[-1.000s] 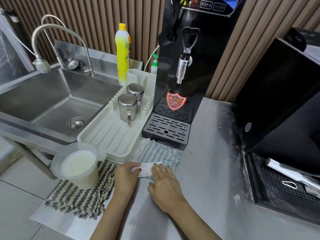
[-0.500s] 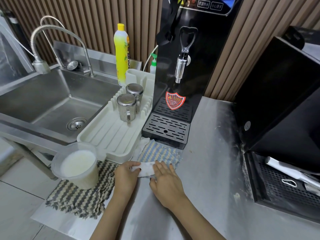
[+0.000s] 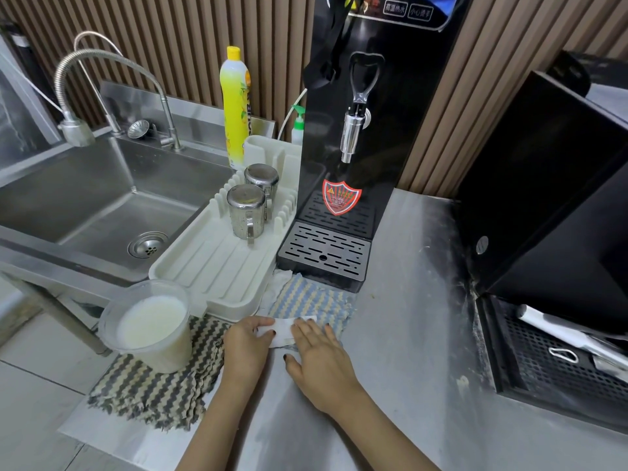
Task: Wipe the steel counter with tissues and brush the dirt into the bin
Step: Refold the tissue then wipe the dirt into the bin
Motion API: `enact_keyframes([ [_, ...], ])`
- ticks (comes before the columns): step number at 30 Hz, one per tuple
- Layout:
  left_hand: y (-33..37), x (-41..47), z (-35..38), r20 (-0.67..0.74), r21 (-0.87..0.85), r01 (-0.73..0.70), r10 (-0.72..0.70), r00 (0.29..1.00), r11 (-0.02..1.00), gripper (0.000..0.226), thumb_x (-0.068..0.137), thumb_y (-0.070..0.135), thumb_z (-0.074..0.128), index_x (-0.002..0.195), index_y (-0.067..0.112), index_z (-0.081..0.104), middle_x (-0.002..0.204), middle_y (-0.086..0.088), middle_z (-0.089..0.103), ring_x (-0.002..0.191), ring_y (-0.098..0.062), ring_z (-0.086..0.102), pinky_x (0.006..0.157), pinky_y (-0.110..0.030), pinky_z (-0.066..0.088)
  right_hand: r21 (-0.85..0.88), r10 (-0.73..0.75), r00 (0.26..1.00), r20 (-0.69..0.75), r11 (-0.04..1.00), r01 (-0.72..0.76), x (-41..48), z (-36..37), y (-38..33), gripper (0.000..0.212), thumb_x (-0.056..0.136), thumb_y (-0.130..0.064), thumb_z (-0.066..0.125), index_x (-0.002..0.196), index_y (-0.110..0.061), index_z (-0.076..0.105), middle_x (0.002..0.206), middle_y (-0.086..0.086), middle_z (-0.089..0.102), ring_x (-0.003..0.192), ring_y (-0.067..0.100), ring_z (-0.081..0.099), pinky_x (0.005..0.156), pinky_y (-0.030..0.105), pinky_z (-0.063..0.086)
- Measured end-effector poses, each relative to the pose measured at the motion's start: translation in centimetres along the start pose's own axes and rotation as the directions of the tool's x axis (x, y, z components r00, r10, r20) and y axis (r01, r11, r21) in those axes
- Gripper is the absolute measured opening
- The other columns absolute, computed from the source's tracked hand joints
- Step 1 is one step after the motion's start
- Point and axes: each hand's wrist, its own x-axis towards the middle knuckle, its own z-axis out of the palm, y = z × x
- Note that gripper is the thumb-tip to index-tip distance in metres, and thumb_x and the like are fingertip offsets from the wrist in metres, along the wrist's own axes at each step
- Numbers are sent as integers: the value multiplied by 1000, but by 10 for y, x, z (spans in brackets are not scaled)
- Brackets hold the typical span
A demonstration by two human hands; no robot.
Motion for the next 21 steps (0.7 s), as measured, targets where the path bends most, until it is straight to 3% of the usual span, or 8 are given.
enact_keyframes([
  [4, 4, -2, 0, 5, -7, -1, 1, 1000, 1000, 18, 80, -3, 63, 94, 5, 69, 89, -7, 67, 87, -16, 58, 80, -22, 40, 2, -75, 997, 32, 997, 75, -1, -7, -1, 76, 81, -50, 5, 144, -14, 29, 153, 1, 27, 143, 14, 18, 115, 31, -3],
  [6, 9, -4, -1, 11, -24, -32, 33, 999, 999, 19, 80, -5, 61, 94, 4, 69, 90, -7, 67, 88, -17, 60, 80, -20, 40, 79, -69, 997, 44, 995, 66, -1, -17, 1, 58, 94, -40, 15, 145, -13, 27, 153, 1, 26, 143, 13, 16, 116, 30, -7],
  [9, 29, -10, -3, 48, -8, -180, 180, 983, 984, 20, 78, -10, 60, 88, 4, 71, 83, 3, 65, 79, -8, 59, 72, -6, 37, 301, 48, 991, -123, 953, -8, -7, -36, 11, 45, 96, -19, 40, 141, -16, 36, 148, -6, 35, 138, 8, 26, 118, 26, 3],
  [11, 48, -15, -3, 136, -34, -279, 281, 950, 960, 25, 76, -14, 60, 79, 7, 72, 74, 11, 61, 68, 1, 57, 66, -1, 37, 495, 162, 960, -228, 869, -29, -12, -47, 25, 54, 90, -10, 52, 140, -20, 36, 142, -20, 30, 134, -1, 27, 116, 17, 14],
  [13, 69, -21, -2, 279, -102, -313, 329, 902, 944, 34, 77, -16, 57, 70, 15, 69, 73, 8, 60, 67, 5, 58, 61, -3, 41, 647, 188, 963, -191, 763, -21, -20, -62, 41, 66, 83, -5, 62, 138, -28, 34, 135, -29, 26, 128, -14, 27, 106, 2, 19],
  [15, 87, -25, 3, 421, -127, -321, 344, 839, 938, 40, 80, -13, 55, 67, 23, 65, 78, 5, 61, 72, 6, 58, 60, -4, 42, 773, 207, 974, -87, 632, -65, -30, -76, 54, 54, 79, -1, 66, 119, -35, 52, 122, -30, 48, 108, -24, 44, 98, 1, 32],
  [18, 106, -21, 16, 549, -76, -376, 354, 757, 923, 40, 83, -7, 52, 68, 29, 62, 82, 10, 60, 76, 1, 57, 63, -4, 42, 886, 313, 950, -10, 442, -137, -48, -91, 72, 29, 77, 6, 66, 75, -22, 69, 66, -16, 70, 64, -7, 62, 68, 16, 49],
  [21, 126, -20, 33, 616, -65, -476, 411, 672, 877, 36, 79, -10, 53, 72, 22, 67, 76, 14, 59, 71, 8, 55, 64, -4, 37, 940, 330, 942, 57, 301, -163, -64, -101, 85, 26, 75, 12, 65, 80, -13, 68, 65, -6, 66, 57, 1, 61, 60, 15, 49],
])
